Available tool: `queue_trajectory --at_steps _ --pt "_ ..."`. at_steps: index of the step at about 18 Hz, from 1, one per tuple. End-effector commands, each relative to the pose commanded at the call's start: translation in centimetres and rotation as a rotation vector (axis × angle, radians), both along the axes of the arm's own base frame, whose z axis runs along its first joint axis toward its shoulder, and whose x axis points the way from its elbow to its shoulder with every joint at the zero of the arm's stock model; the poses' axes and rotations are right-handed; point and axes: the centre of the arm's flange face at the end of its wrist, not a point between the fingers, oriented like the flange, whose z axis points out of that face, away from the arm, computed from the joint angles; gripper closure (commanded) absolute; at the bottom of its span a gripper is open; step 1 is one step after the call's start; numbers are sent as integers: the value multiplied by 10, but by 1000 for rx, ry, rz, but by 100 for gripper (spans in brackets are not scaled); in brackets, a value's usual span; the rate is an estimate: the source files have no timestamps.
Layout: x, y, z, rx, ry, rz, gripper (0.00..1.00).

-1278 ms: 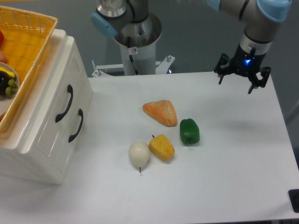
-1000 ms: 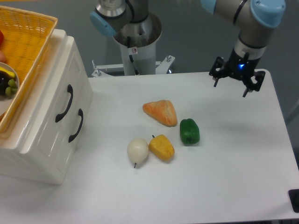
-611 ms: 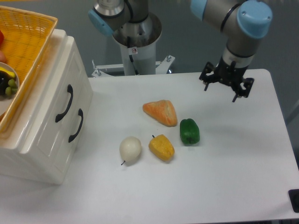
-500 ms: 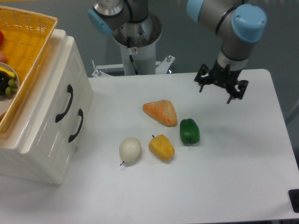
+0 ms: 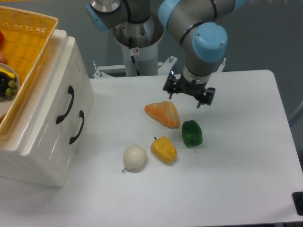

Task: Slide open the top white drawer
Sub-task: 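Move the open gripper across the table toward the upper drawer handle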

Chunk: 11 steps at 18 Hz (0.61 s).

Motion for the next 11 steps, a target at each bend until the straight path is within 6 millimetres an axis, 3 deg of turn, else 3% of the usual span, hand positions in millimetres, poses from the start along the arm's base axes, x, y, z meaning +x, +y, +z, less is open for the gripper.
queue_trajectory --at_steps 6,11 --pt "19 17 2 19 -40 51 0" --pt "49 30 8 0 -81 107 0"
